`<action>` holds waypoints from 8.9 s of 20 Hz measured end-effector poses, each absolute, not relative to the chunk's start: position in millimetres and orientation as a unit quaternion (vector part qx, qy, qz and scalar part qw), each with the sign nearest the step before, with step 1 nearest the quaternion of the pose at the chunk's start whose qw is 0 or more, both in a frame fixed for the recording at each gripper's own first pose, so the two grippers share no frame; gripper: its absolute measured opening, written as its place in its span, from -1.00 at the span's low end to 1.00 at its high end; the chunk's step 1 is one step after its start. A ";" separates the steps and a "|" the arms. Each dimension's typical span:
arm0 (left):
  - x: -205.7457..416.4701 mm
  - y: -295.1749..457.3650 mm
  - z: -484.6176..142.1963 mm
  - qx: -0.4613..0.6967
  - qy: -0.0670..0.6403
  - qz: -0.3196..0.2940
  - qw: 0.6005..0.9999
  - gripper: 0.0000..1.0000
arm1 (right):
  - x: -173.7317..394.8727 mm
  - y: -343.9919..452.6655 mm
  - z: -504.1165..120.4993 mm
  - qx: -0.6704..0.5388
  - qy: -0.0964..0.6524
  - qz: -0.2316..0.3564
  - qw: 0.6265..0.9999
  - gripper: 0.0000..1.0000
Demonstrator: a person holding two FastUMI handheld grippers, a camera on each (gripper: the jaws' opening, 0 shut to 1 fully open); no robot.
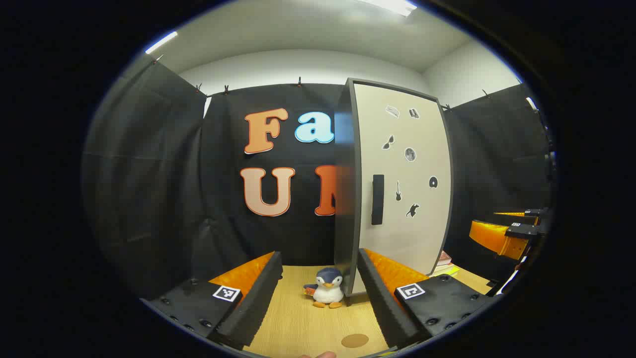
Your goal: Open the cabinet door with the right hand, grasp the bottle in the cabinet with the left hand and place it on the coaster, then close the cabinet door with the right hand.
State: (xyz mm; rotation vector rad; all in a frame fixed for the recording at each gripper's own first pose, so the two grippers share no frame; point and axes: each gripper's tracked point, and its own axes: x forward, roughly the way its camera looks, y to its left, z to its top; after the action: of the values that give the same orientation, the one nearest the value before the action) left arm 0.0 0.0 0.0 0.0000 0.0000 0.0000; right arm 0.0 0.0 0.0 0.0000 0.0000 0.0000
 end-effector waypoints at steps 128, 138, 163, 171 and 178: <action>24.4 -167.5 -47.3 0.013 0.069 0.017 0.997 0.97 | -103.1 -247.2 71.3 0.059 -0.068 0.003 0.996 -0.78; 181.1 -221.1 -52.4 0.003 0.040 -0.084 0.996 0.97 | -86.3 -141.8 56.8 0.018 -0.058 0.007 0.998 -0.08; 420.2 -300.2 -78.2 -0.005 0.030 -0.154 0.988 0.97 | 22.2 -148.4 -18.8 0.045 0.048 -0.117 0.991 0.63; 382.0 -276.2 -41.7 0.000 -0.013 -0.135 0.991 0.70 | 19.5 -145.1 -24.0 0.050 0.056 -0.103 0.992 0.63; 284.3 -238.9 -25.5 0.017 -0.047 -0.103 0.993 0.66 | -32.0 -138.9 -30.1 0.062 0.064 -0.071 0.994 0.72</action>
State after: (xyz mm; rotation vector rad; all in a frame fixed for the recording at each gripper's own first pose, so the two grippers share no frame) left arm 284.3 -238.9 -25.5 0.0335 -0.0949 -0.2065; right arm -32.0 -138.9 -30.1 0.1236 0.1284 -0.1415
